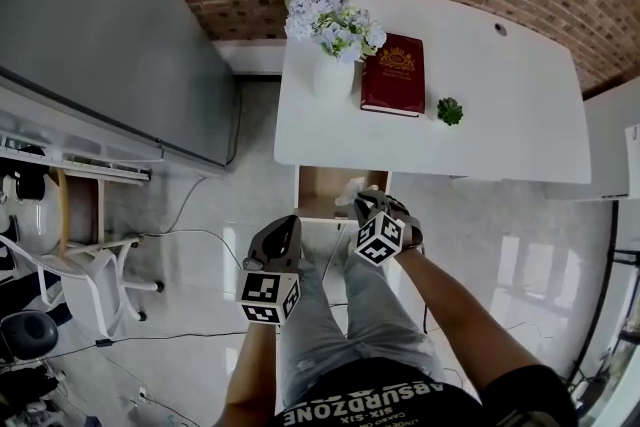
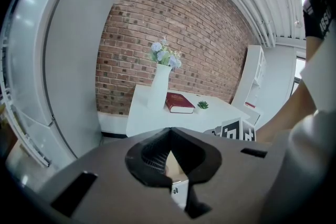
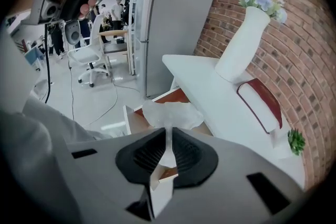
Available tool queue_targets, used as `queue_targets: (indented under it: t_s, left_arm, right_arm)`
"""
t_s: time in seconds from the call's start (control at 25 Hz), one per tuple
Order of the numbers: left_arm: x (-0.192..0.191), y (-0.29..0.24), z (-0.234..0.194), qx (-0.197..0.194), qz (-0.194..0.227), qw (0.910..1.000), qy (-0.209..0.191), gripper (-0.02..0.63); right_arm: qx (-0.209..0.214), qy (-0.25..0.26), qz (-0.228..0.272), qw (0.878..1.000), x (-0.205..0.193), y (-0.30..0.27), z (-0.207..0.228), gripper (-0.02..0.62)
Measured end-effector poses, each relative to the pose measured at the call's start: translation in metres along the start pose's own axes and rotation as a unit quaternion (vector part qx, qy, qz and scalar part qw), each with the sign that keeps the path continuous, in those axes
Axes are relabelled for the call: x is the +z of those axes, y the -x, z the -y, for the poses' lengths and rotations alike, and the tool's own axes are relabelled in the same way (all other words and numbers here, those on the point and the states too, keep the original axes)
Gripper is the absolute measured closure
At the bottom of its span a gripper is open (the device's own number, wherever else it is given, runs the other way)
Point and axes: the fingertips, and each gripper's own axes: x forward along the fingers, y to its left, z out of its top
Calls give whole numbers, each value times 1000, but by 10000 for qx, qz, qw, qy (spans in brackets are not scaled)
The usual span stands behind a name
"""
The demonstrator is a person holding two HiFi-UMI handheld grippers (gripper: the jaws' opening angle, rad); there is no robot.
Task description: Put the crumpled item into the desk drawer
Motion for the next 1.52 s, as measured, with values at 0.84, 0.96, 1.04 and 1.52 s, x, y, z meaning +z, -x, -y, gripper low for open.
queue_targets:
  t_s: [0.84, 0.96, 1.04, 1.52]
  left_arm:
    - [-12, -13, -12, 84, -108, 9999, -11, 600]
    - [-11, -19, -14, 67, -84, 9999, -29, 600]
    - [-11, -23, -15, 59, -68, 10000, -40, 600]
    - [-33, -43, -21, 128, -33, 9998, -150, 600]
  right_arm:
    - [1, 696, -512, 9963, -28, -46, 0, 564]
    - [13, 732, -482, 9962, -27, -50, -2, 565]
    - [36, 782, -477, 9958, -28, -55, -3, 565]
    - [73, 904, -499, 9946, -42, -91, -4, 563]
